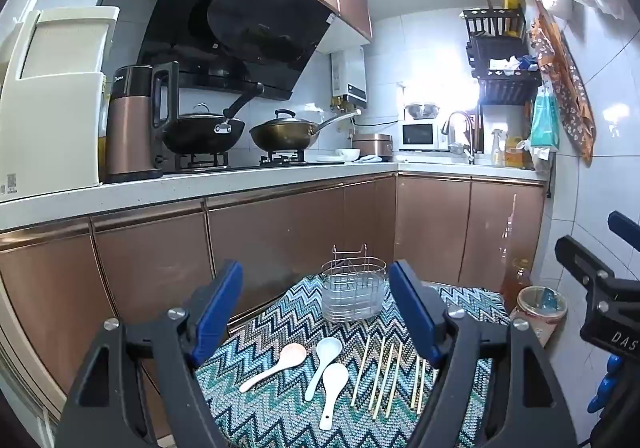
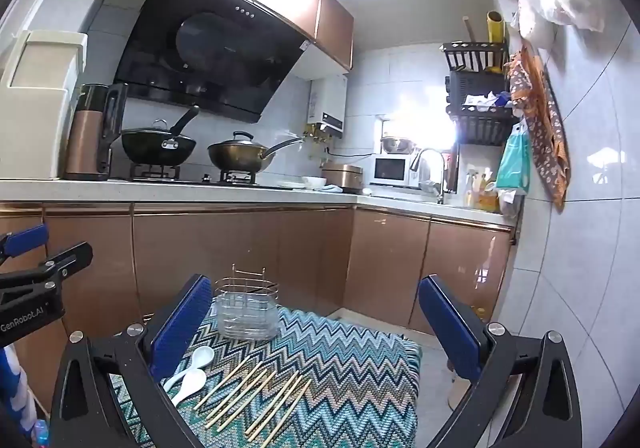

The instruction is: Organize utensils

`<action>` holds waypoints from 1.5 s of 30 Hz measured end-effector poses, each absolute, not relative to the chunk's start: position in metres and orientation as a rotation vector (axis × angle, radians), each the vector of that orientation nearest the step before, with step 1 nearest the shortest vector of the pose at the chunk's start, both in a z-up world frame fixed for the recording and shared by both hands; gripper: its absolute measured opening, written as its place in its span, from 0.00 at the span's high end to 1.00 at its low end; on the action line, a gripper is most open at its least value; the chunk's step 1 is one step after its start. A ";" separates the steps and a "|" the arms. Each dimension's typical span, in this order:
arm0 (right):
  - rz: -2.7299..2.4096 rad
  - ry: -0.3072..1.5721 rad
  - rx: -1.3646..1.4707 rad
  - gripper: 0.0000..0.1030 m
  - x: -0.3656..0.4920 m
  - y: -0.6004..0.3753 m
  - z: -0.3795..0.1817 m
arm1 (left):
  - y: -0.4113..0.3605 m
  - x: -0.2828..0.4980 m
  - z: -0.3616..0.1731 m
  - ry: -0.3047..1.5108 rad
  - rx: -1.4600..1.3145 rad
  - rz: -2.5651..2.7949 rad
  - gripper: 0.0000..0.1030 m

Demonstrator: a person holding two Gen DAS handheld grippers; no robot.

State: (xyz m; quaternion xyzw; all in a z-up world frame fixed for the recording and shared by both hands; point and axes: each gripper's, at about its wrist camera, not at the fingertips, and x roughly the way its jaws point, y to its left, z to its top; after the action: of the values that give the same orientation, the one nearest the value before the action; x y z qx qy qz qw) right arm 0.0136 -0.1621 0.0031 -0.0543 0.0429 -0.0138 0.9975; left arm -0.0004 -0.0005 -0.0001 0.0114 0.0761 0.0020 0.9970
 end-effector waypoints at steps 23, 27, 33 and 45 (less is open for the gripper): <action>-0.034 0.124 -0.112 0.00 0.017 -0.167 0.003 | 0.022 0.005 0.000 0.152 -0.069 0.025 0.28; -0.039 0.143 -0.106 0.00 0.021 -0.169 0.000 | 0.028 0.006 -0.001 0.143 -0.075 0.029 0.28; -0.035 0.166 -0.101 0.00 0.026 -0.172 -0.005 | 0.034 0.010 -0.002 0.159 -0.090 0.038 0.28; -0.013 0.194 -0.090 0.00 0.034 -0.179 -0.012 | 0.042 0.013 -0.003 0.156 -0.123 0.049 0.27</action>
State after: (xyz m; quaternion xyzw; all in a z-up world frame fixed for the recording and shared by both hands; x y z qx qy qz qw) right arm 0.0342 -0.1795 -0.0120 -0.0450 0.0967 -0.0065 0.9943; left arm 0.0130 0.0424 -0.0028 -0.0613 0.0780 0.0244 0.9948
